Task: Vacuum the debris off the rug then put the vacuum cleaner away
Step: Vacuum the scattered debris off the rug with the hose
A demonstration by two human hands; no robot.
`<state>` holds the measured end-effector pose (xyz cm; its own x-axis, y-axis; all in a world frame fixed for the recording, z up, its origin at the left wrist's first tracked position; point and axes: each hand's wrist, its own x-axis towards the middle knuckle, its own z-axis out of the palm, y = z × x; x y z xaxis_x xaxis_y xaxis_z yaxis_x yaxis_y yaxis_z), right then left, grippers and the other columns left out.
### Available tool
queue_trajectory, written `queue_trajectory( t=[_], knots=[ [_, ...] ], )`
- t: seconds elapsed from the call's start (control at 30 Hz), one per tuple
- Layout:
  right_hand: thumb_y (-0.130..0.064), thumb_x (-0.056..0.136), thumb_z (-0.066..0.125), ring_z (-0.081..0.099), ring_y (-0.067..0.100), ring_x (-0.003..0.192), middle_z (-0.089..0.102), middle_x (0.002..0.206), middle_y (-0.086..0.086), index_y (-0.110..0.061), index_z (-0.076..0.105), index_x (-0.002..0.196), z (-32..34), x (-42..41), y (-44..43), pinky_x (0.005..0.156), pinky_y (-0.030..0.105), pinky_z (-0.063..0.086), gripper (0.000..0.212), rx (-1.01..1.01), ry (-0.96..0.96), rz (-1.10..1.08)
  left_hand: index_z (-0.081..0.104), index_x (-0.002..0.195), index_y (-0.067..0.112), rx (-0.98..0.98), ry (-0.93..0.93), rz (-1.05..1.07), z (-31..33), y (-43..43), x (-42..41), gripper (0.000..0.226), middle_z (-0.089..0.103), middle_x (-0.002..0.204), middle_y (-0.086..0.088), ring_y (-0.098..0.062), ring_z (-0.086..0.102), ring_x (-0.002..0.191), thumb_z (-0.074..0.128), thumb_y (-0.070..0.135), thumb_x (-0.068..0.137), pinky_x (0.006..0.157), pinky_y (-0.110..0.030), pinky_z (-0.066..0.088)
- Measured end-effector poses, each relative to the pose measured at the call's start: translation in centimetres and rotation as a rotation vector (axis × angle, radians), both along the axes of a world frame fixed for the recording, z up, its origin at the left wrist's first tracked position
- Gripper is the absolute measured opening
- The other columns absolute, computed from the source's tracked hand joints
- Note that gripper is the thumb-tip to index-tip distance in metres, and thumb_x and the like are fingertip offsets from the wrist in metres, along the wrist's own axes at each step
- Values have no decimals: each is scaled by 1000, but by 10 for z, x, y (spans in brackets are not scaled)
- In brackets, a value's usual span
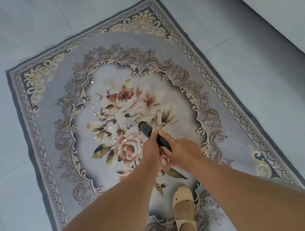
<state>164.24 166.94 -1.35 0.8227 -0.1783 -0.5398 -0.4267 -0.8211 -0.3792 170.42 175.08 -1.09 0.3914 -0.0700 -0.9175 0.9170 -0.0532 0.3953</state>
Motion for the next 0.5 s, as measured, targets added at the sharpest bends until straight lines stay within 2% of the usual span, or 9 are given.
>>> queue_trajectory(
  t=[0.07, 0.1, 0.17, 0.2, 0.23, 0.27, 0.33, 0.4, 0.5],
  knots=[
    [-47, 101, 31, 64, 31, 95, 66, 112, 11, -46, -1, 152, 10, 1, 33, 69, 36, 45, 60, 20, -2, -14, 59, 85, 10, 53, -11, 20, 11, 30, -2, 30, 59, 70, -2, -14, 59, 61, 57, 38, 95, 53, -23, 49],
    [-47, 101, 31, 63, 31, 98, 65, 116, 10, -47, -1, 151, 16, -1, 49, 71, 37, 46, 59, 35, 0, -32, 59, 90, 11, 61, -38, 47, 13, 43, -1, 31, 63, 80, -3, -14, 62, 73, 57, 42, 94, 65, -25, 51],
    [-49, 101, 30, 60, 31, 110, 60, 129, 8, -49, -1, 150, 28, -1, 80, 81, 41, 50, 58, 43, -6, -55, 57, 120, 20, 82, -95, -13, 13, 74, 0, 64, 61, 119, -3, -17, 58, 111, 60, 67, 77, 98, -34, 47],
    [-48, 101, 30, 59, 31, 113, 58, 131, 8, -48, 0, 150, 33, -2, 94, 85, 42, 49, 58, 36, -6, -46, 52, 129, 29, 126, -118, -54, -4, 92, -3, 86, 57, 128, -1, -18, 53, 121, 60, 81, 62, 106, -39, 41],
    [-47, 101, 31, 60, 30, 111, 60, 128, 8, -47, 0, 151, 35, -5, 105, 86, 41, 48, 58, 26, -14, -36, 54, 129, 30, 138, -110, -62, -19, 107, -5, 94, 60, 123, -1, -19, 54, 120, 59, 86, 54, 107, -42, 41],
    [-47, 101, 31, 62, 29, 106, 63, 123, 8, -47, 0, 151, 35, -9, 122, 82, 39, 49, 59, 24, -33, -41, 59, 125, 25, 141, -85, -77, -16, 123, -8, 87, 64, 110, -2, -20, 59, 111, 60, 82, 59, 103, -42, 44],
    [-46, 101, 32, 64, 27, 97, 67, 115, 6, -47, 0, 151, 35, -16, 148, 74, 36, 52, 59, 35, -59, -52, 66, 109, 15, 109, -32, -66, 17, 144, -9, 54, 67, 88, -4, -22, 65, 89, 58, 62, 83, 84, -37, 53],
    [-46, 101, 34, 65, 26, 91, 68, 111, 5, -47, 2, 151, 31, -12, 175, 72, 36, 53, 60, 69, -74, -55, 66, 100, 11, 78, -5, -37, 16, 171, -3, 39, 68, 84, -5, -21, 66, 78, 55, 49, 92, 71, -32, 53],
    [-44, 102, 35, 65, 27, 89, 67, 107, 7, -46, 3, 152, 29, 2, 198, 63, 32, 45, 59, 93, -48, -56, 64, 99, 9, 49, 33, 5, 10, 197, 10, 34, 66, 81, -5, -18, 65, 72, 54, 42, 95, 63, -28, 54]
  ],
)
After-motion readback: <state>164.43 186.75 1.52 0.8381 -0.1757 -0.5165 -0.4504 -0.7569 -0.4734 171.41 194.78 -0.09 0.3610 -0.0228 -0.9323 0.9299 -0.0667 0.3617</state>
